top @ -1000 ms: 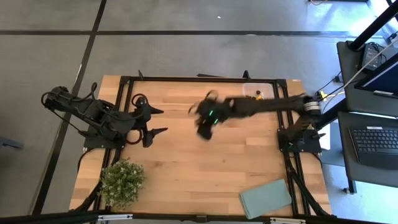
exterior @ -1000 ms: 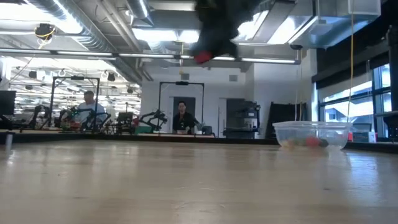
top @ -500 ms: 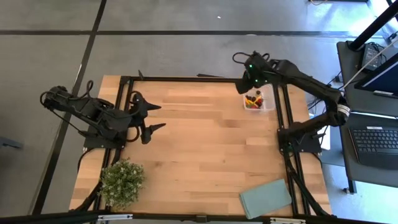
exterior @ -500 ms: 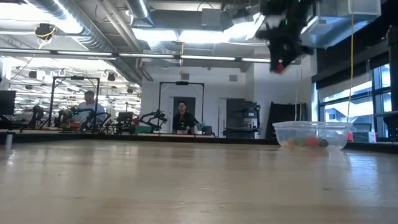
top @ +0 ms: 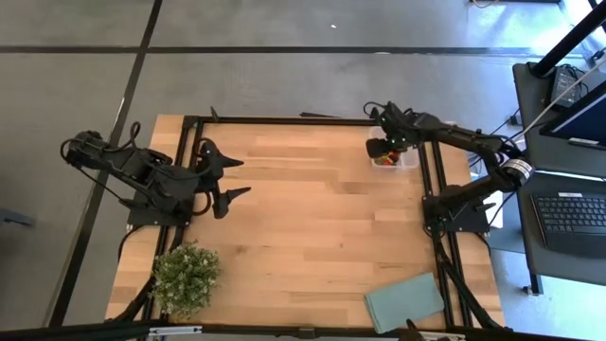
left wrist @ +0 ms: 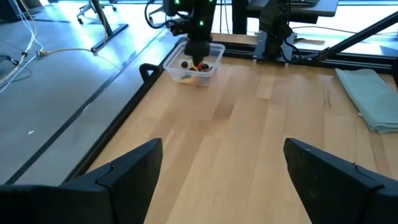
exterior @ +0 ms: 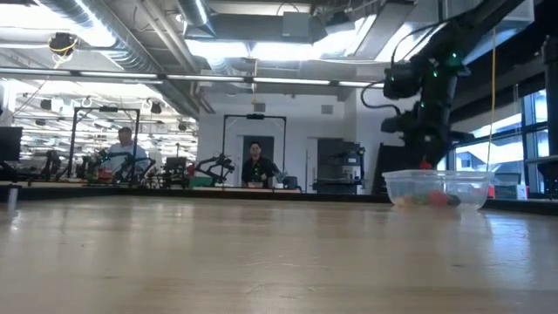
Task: Pick and placing Produce into tupperware
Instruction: Put the red strawberry into the transparent bin, then return to Home Position
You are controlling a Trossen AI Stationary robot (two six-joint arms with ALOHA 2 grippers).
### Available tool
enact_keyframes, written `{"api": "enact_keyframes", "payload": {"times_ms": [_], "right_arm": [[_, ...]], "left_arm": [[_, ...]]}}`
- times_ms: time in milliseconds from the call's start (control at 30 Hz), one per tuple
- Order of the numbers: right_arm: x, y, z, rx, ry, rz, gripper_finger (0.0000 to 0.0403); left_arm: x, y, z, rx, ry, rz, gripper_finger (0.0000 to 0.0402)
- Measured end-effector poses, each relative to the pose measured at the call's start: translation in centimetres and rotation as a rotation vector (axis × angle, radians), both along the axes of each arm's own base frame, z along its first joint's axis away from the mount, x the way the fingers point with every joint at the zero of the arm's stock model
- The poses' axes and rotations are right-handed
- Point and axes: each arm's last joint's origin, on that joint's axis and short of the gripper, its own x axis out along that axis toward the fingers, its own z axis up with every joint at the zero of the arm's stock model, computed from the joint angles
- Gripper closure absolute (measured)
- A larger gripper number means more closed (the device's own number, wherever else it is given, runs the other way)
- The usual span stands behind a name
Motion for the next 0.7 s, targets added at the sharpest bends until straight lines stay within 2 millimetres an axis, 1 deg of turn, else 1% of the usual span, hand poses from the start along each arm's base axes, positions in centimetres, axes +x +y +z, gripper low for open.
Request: {"api": "enact_keyframes", "payload": {"times_ms": [100,200,300,433,500,567,633,700], "right_arm": [[-0.4,0.0,-1.0,-0.002,-0.004,-0.015,0.0245],[-0.7,0.2,-1.5,0.010,0.009,-0.018,0.0213],[-0.8,0.2,-1.5,0.014,0.013,-0.016,0.0189],[-0.6,0.1,-1.3,0.008,0.010,-0.009,0.0169],[-0.4,-0.1,-0.6,-0.012,-0.001,0.010,0.0163],[-0.1,-0.4,0.7,-0.050,-0.034,0.015,0.0161],[0.3,-0.5,2.6,-0.112,-0.081,0.044,0.0160],[0.7,-0.3,5.0,-0.188,-0.137,0.087,0.0160]], "left_arm": [[0.0,0.0,0.0,0.000,-0.001,0.001,0.0075],[0.0,0.0,0.0,0.001,-0.002,0.003,0.0075],[0.0,0.0,0.0,0.001,-0.002,0.003,0.0075],[0.0,0.0,0.0,0.005,-0.003,0.001,0.0075],[0.1,0.0,0.1,0.005,-0.014,0.005,0.0075],[0.1,0.0,0.4,0.012,-0.044,0.031,0.0075],[-0.3,0.3,0.8,0.021,-0.080,0.048,0.0075],[-0.8,0.5,1.5,0.029,-0.130,0.054,0.0075]]}}
